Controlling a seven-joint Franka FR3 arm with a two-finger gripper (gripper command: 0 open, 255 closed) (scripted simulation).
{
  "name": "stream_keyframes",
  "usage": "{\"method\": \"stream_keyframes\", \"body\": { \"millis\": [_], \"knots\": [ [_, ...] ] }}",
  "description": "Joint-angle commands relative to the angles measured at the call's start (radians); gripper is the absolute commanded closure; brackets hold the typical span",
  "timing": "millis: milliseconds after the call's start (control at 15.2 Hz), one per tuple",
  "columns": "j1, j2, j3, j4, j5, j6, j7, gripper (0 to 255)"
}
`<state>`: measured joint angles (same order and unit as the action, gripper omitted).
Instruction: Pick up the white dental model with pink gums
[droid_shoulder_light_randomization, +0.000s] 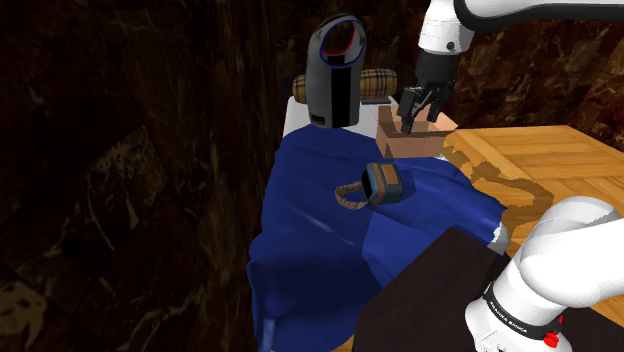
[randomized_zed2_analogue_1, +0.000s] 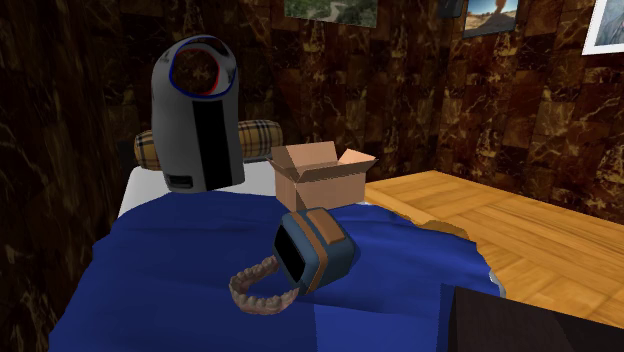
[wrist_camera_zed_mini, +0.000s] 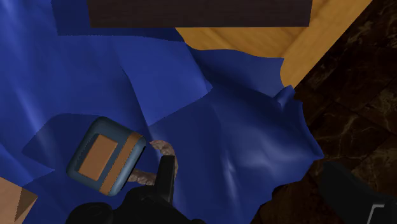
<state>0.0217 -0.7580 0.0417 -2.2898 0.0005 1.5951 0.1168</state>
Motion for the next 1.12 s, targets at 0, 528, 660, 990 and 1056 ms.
{"method": "stream_keyframes", "body": {
  "millis": [0,528,660,990,1056],
  "knots": [
    [0.000,0.000,0.000,0.000,0.000,0.000,0.000,0],
    [-0.019,0.145,-0.020,-0.131,-0.021,0.285,-0.015,0],
    [-0.024,0.196,-0.025,-0.150,-0.026,0.357,-0.019,0],
    [-0.037,0.344,-0.038,-0.172,-0.038,0.533,-0.025,0],
    [-0.039,0.377,-0.040,-0.171,-0.040,0.567,-0.026,0]
  ]
}}
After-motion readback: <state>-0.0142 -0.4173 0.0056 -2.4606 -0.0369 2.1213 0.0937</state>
